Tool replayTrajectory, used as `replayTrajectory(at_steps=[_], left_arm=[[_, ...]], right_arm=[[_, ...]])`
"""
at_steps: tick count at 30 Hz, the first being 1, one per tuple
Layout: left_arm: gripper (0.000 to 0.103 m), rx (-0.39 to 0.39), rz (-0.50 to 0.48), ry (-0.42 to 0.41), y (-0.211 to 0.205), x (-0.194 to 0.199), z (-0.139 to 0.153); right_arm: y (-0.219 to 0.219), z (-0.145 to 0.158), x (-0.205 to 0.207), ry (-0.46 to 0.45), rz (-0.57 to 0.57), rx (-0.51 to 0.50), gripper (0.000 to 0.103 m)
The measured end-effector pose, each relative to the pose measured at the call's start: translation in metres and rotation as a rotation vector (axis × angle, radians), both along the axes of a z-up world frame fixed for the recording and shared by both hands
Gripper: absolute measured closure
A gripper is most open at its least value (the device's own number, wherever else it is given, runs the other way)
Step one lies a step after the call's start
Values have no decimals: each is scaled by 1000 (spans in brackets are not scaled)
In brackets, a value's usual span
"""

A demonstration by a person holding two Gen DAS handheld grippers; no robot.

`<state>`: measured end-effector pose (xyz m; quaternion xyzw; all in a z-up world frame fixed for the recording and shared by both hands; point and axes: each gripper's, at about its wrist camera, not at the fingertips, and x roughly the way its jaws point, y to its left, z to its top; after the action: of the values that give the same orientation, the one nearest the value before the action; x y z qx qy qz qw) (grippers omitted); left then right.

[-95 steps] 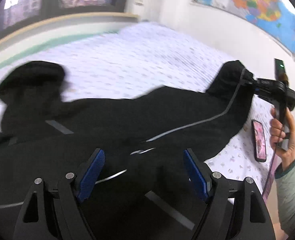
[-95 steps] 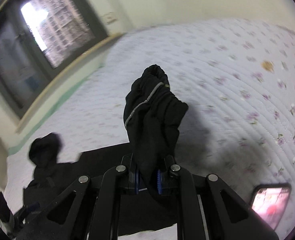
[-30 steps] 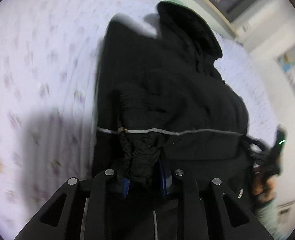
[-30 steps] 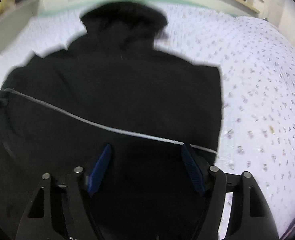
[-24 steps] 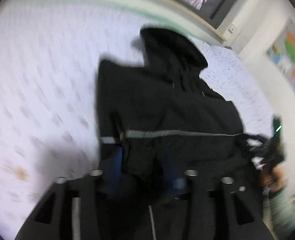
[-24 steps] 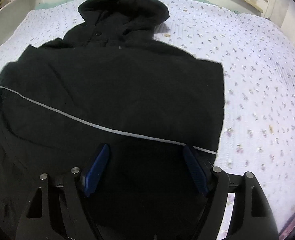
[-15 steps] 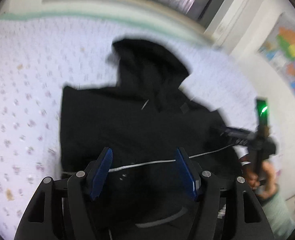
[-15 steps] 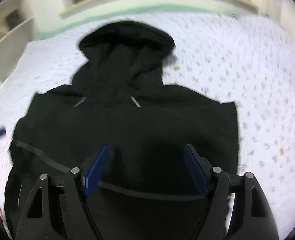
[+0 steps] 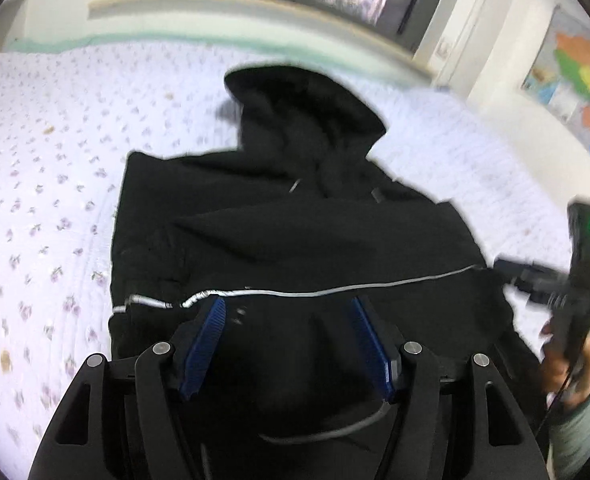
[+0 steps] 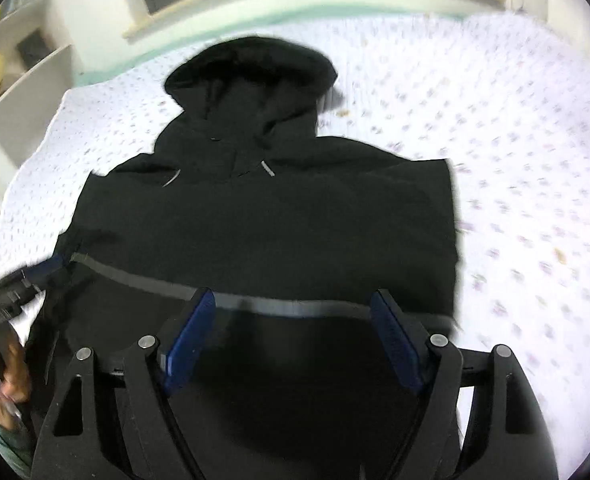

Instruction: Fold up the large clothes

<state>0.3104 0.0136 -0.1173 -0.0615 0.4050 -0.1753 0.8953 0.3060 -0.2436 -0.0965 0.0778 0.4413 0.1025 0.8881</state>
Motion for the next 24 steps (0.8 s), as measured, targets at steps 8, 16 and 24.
replayTrajectory(at_steps=[8, 16, 24], left_arm=[[32, 61, 96, 51, 7, 0, -61], [32, 77, 107, -13, 11, -13, -59], [32, 115, 105, 6, 4, 1, -57]], right_arm=[[12, -73, -36, -108, -6, -120, 4], [11, -67, -48, -145, -23, -112, 4], [3, -76, -57, -171, -36, -105, 3]])
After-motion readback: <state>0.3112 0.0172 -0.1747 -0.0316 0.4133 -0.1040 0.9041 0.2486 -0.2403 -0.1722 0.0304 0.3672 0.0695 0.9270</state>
